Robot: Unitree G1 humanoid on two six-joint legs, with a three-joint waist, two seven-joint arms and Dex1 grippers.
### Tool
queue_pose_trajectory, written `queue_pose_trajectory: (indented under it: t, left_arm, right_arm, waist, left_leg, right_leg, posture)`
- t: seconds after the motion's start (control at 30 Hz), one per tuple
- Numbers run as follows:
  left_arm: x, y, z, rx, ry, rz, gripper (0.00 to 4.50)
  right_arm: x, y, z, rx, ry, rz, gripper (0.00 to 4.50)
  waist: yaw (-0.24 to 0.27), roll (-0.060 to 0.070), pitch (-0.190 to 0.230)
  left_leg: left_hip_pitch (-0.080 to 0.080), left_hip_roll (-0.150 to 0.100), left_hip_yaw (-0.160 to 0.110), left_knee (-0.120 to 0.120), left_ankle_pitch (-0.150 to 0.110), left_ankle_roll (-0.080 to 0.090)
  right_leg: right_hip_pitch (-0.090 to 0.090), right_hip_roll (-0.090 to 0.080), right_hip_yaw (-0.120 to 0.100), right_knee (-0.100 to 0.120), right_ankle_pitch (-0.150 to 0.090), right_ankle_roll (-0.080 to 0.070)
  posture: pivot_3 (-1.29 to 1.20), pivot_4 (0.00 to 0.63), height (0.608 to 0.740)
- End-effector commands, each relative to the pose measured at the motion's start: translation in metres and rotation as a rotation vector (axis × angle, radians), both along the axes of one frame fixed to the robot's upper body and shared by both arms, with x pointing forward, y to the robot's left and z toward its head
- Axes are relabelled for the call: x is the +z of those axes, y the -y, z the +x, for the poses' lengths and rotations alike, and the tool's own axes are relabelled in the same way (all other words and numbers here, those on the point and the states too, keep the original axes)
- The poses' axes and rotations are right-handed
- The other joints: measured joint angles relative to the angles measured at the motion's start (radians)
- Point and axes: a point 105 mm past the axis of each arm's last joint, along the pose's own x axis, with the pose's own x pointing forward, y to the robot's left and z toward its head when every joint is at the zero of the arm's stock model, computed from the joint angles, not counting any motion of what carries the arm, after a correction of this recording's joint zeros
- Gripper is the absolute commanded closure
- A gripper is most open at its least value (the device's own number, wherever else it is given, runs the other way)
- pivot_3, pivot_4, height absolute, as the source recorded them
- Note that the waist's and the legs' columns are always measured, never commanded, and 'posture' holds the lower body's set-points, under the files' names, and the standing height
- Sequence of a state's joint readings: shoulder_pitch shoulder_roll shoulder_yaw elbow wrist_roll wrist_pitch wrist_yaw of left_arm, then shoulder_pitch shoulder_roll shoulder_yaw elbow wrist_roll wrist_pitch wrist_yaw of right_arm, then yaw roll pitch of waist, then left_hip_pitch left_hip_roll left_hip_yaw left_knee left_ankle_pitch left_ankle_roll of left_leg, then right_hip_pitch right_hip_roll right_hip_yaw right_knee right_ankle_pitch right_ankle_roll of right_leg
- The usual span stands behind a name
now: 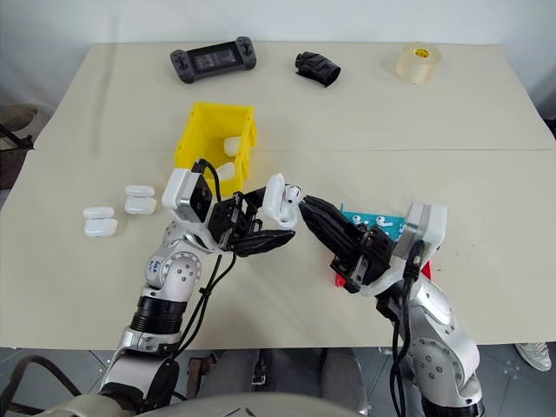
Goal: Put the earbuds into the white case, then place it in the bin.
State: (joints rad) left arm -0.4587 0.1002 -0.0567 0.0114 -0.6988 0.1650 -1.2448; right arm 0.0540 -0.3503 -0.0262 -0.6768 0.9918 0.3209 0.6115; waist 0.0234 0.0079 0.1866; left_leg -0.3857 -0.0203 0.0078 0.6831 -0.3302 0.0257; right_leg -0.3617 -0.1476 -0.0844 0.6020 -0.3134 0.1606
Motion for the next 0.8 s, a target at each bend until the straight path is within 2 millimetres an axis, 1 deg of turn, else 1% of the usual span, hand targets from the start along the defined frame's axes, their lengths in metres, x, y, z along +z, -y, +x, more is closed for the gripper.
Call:
queue_pose_trajectory:
  t: [0.03,0.13,0.2,0.27,0.37,0.4,0.5,0.6,0.67,0.7,0.73,0.8]
  left_arm:
    - [0.008,0.002,-0.006,-0.018,0.049,-0.019,1.7]
    - [0.006,0.002,-0.006,-0.02,0.046,-0.007,1.7]
    - [0.004,0.0,-0.006,-0.009,0.05,0.007,1.7]
    - [-0.002,-0.006,-0.006,0.014,0.057,0.033,1.7]
    - [-0.009,-0.012,-0.007,0.036,0.07,0.059,1.7]
    - [-0.011,-0.015,-0.007,0.051,0.073,0.069,1.7]
    - [-0.019,-0.021,-0.012,0.062,0.1,0.108,1.7]
    - [-0.021,-0.023,-0.016,0.065,0.112,0.112,1.7]
    - [-0.023,-0.022,-0.023,0.052,0.138,0.112,1.7]
    - [-0.023,-0.022,-0.026,0.045,0.147,0.113,1.7]
    - [-0.025,-0.02,-0.029,0.035,0.16,0.115,1.7]
    - [-0.026,-0.017,-0.033,0.023,0.168,0.115,1.7]
  right_arm:
    - [0.01,-0.004,-0.006,0.043,0.032,0.0,3.45]
    - [0.012,0.001,-0.006,0.015,0.054,-0.019,2.51]
    - [0.013,0.013,-0.005,-0.036,0.06,-0.048,1.88]
    - [0.009,0.035,-0.005,-0.117,0.06,-0.122,1.22]
    - [0.004,0.058,-0.008,-0.181,0.051,-0.211,0.24]
    - [0.0,0.071,-0.009,-0.214,0.041,-0.268,0.04]
    - [-0.014,0.104,-0.013,-0.281,0.015,-0.458,0.04]
    - [-0.019,0.122,-0.015,-0.303,-0.002,-0.534,0.04]
    - [-0.028,0.146,-0.016,-0.346,-0.026,-0.621,0.04]
    - [-0.032,0.155,-0.018,-0.355,-0.033,-0.663,0.04]
    - [-0.037,0.162,-0.02,-0.35,-0.04,-0.703,0.04]
    - [-0.038,0.168,-0.021,-0.346,-0.049,-0.713,0.04]
  waist:
    - [0.0,0.0,0.0]
    - [0.0,0.0,0.0]
    - [0.002,0.0,0.0]
    - [0.003,0.0,0.0]
    - [0.003,0.0,0.0]
    - [0.003,0.0,0.0]
    - [0.004,0.0,0.0]
    - [0.003,0.0,0.0]
    - [0.003,0.0,0.0]
    - [0.004,0.0,0.0]
    - [0.006,0.0,0.0]
    - [0.006,0.0,0.0]
  left_leg:
    - [0.0,0.0,0.0,0.0,0.0,0.0]
    - [0.0,0.0,0.0,0.0,0.0,0.0]
    - [0.0,0.0,0.0,0.0,0.0,0.0]
    - [-0.001,0.0,0.0,0.0,0.0,0.001]
    - [-0.001,0.0,0.0,0.0,-0.001,0.002]
    - [-0.001,0.0,0.001,-0.001,-0.001,0.002]
    - [0.0,0.0,0.001,-0.001,-0.001,0.002]
    - [0.0,0.0,0.002,-0.001,-0.001,0.002]
    - [0.0,0.002,0.002,-0.001,-0.001,0.002]
    - [0.0,0.003,0.002,-0.001,-0.001,0.002]
    - [0.0,0.002,0.002,-0.001,-0.001,0.002]
    - [0.0,0.002,0.002,-0.001,-0.001,0.003]
  right_leg:
    - [0.0,0.0,0.0,0.0,0.0,0.0]
    - [0.0,0.0,0.0,0.0,0.0,0.0]
    - [0.0,0.0,0.0,-0.001,0.0,0.0]
    - [0.0,-0.001,0.0,-0.001,0.0,0.0]
    - [0.001,-0.001,0.0,-0.002,0.0,0.0]
    - [0.001,-0.001,0.0,-0.003,0.0,0.0]
    - [0.002,-0.001,-0.001,-0.004,0.0,0.0]
    - [0.003,-0.001,-0.001,-0.007,0.0,0.0]
    - [0.003,-0.001,-0.001,-0.007,0.0,0.0]
    - [0.003,-0.001,-0.001,-0.007,0.0,0.0]
    - [0.004,-0.001,0.0,-0.008,0.0,0.0]
    - [0.004,-0.001,0.0,-0.009,0.0,0.0]
  posture:
    - [0.0,0.15,0.74]
    - [0.0,0.15,0.74]
    - [0.0,0.15,0.74]
    - [0.0,0.15,0.74]
    - [0.0,0.15,0.74]
    - [0.0,0.15,0.74]
    - [0.0,0.15,0.74]
    - [0.0,0.15,0.74]
    - [0.0,0.15,0.74]
    - [0.0,0.15,0.74]
    - [0.0,0.15,0.74]
    - [0.0,0.15,0.74]
